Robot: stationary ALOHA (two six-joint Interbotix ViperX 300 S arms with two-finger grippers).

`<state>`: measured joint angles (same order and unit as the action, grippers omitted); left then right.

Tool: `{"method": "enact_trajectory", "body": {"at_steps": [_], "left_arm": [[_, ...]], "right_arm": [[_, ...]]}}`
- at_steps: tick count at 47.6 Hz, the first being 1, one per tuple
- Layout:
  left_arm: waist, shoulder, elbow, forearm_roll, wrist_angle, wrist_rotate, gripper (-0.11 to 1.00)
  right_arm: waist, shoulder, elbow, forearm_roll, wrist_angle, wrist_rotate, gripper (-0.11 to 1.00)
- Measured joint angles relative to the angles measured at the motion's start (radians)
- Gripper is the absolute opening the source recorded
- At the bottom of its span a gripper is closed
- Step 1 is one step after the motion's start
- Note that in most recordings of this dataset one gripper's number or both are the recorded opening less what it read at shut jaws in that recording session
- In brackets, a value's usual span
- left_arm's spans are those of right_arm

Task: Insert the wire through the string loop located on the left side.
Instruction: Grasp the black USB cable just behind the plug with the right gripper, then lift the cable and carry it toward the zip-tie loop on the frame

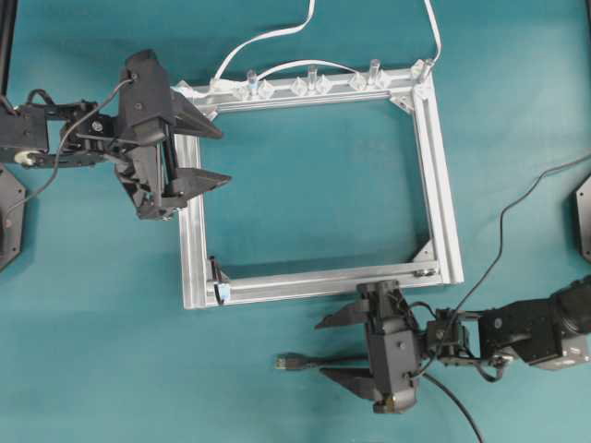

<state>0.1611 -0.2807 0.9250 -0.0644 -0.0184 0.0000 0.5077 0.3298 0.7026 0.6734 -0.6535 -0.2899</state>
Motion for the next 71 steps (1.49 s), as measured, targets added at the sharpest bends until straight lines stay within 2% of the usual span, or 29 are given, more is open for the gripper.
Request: {"method": "enact_trajectory", "body": {"at_steps": [14, 20, 26, 34, 35, 45, 52, 61, 71], "left_arm": [[0.000, 0.000, 0.000, 0.000, -0.002, -0.002, 0.83], [-0.002, 0.000, -0.002, 0.000, 0.000, -0.003, 0.83], [0.000, 0.000, -0.002, 0.000, -0.002, -0.003, 0.83], [0.000, 0.000, 0.000, 0.000, 0.000, -0.002, 0.83], [0.000, 0.000, -0.002, 0.000, 0.000, -0.003, 0.83], [-0.002, 0.000, -0.002, 0.000, 0.000, -0.003, 0.83], [0.000, 0.000, 0.000, 0.000, 0.000, -0.002, 0.83], [0.000, 0.000, -0.002, 0.000, 0.000, -0.002, 0.83], [-0.002, 0.000, 0.000, 0.000, 0.000, -0.003, 0.83]], "right_arm": [[0.002, 0.048, -0.037, 0.000, 0.002, 0.005, 0.78], [0.002, 0.055, -0.044, 0.000, 0.023, 0.005, 0.74], [0.002, 0.057, -0.044, 0.000, 0.044, 0.003, 0.54], [0.008, 0.061, -0.043, -0.002, 0.078, 0.003, 0.13], [0.009, 0.063, -0.043, -0.003, 0.087, 0.003, 0.11], [0.008, 0.067, -0.066, 0.000, 0.186, 0.003, 0.10], [0.005, 0.067, -0.080, 0.011, 0.209, 0.015, 0.10], [0.005, 0.071, -0.086, 0.012, 0.198, 0.015, 0.10], [0.008, 0.077, -0.080, 0.011, 0.135, 0.020, 0.10]]}}
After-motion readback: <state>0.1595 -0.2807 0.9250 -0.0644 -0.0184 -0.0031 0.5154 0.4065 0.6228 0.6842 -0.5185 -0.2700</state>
